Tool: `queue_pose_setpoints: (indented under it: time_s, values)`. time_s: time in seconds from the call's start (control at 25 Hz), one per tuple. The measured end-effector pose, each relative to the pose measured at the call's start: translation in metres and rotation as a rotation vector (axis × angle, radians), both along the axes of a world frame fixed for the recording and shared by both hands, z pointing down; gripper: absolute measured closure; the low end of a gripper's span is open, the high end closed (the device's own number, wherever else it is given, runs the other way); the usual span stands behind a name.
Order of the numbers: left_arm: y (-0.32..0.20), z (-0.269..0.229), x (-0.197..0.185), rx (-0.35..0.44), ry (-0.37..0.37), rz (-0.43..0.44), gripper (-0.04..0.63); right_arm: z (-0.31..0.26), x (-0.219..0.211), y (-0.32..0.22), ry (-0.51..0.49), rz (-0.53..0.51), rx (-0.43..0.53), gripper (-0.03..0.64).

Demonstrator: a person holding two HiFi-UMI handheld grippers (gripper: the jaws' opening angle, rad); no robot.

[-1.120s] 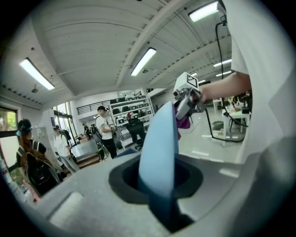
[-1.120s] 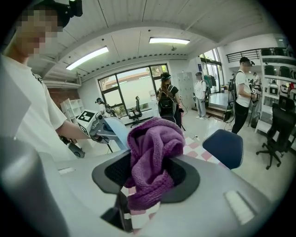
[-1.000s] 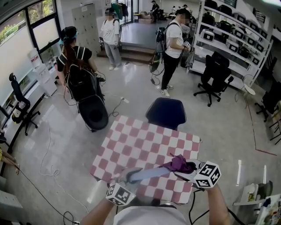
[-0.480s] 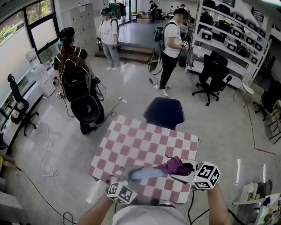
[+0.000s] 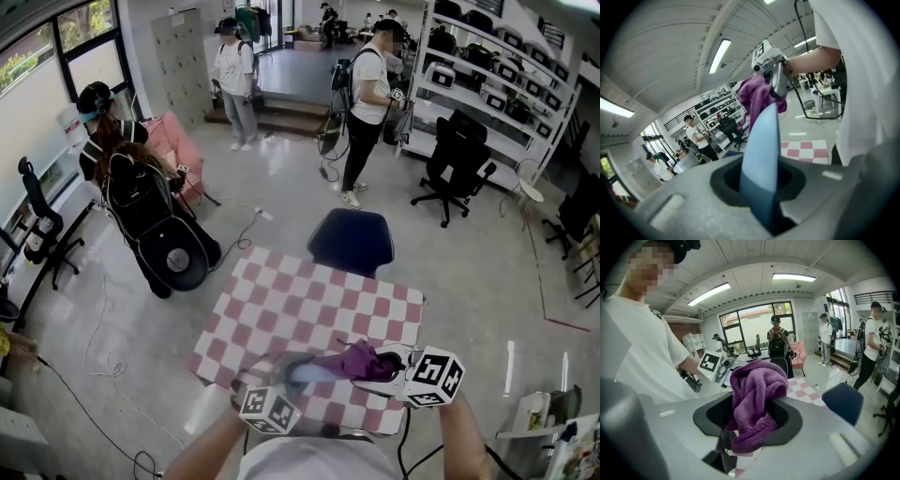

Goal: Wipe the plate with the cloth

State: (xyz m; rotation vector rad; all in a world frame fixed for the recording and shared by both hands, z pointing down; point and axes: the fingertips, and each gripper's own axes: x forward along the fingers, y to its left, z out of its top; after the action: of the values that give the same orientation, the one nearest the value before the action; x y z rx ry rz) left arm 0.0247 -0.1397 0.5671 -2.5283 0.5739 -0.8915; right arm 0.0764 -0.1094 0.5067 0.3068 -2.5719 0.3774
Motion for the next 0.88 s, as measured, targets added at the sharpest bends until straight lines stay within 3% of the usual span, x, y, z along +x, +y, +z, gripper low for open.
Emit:
queue_pose_setpoints:
  time_s: [0.48, 0.88]
  values:
    - [0.015, 0.009, 0.026, 0.006, -0.080, 0.055, 0.523, -0.012, -0.041, 0.014, 0.003, -0.124, 0.004, 0.442]
    - [0.033, 0.009, 0.039, 0.007, -0.084, 0.086, 0.523, -0.011, -0.068, 0.027, -0.003, -0.157, -0.007, 0.442]
